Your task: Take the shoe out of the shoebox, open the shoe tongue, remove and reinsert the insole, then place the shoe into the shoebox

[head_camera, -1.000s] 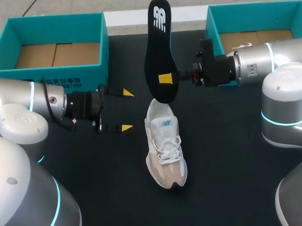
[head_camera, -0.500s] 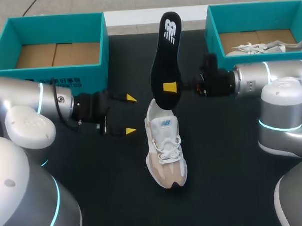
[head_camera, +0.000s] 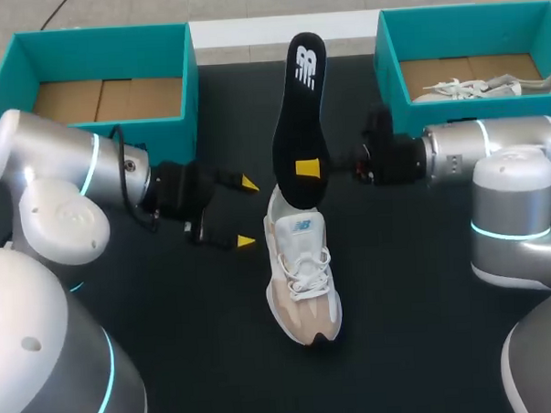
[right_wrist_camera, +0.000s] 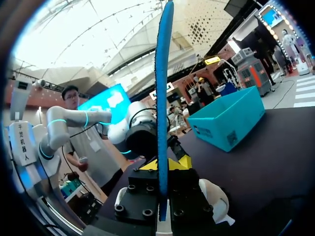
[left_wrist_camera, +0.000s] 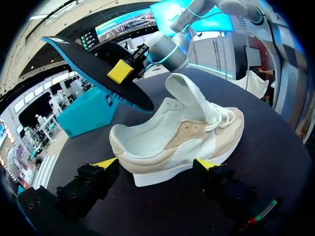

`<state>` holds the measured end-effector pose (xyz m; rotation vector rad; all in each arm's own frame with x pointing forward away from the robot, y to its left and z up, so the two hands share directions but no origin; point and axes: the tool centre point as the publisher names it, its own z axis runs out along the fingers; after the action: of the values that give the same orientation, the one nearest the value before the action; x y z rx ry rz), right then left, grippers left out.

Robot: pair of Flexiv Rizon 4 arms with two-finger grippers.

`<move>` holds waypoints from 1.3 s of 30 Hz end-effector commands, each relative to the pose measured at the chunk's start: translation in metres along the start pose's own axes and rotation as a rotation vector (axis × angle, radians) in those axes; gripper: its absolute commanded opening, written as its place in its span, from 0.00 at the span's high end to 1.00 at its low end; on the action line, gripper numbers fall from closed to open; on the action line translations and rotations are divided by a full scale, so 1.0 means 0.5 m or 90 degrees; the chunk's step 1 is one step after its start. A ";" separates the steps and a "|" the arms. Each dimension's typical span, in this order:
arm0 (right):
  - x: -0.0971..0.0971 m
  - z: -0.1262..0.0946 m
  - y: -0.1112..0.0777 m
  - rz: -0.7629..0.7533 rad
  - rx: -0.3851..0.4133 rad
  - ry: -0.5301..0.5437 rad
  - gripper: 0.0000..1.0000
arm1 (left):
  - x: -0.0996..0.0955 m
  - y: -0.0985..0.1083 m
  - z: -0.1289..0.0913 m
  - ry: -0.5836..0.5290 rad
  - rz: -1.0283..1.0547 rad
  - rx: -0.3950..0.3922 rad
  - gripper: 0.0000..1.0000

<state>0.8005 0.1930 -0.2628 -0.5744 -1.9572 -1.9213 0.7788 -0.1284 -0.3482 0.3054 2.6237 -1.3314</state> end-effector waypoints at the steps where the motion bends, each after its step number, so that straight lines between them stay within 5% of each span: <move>1: -0.005 0.011 -0.006 0.000 -0.004 0.000 1.00 | -0.006 -0.001 0.007 0.011 0.000 -0.015 0.00; 24: -0.043 0.032 -0.027 -0.031 0.016 0.025 1.00 | 0.004 0.004 0.024 0.000 0.011 -0.057 0.00; 39: -0.065 0.027 -0.087 0.000 0.043 0.040 1.00 | 0.004 0.004 0.024 0.000 0.011 -0.057 0.00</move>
<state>0.8089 0.2031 -0.3146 -0.4884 -1.9712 -1.8515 0.7790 -0.1364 -0.3573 0.3159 2.6640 -1.2069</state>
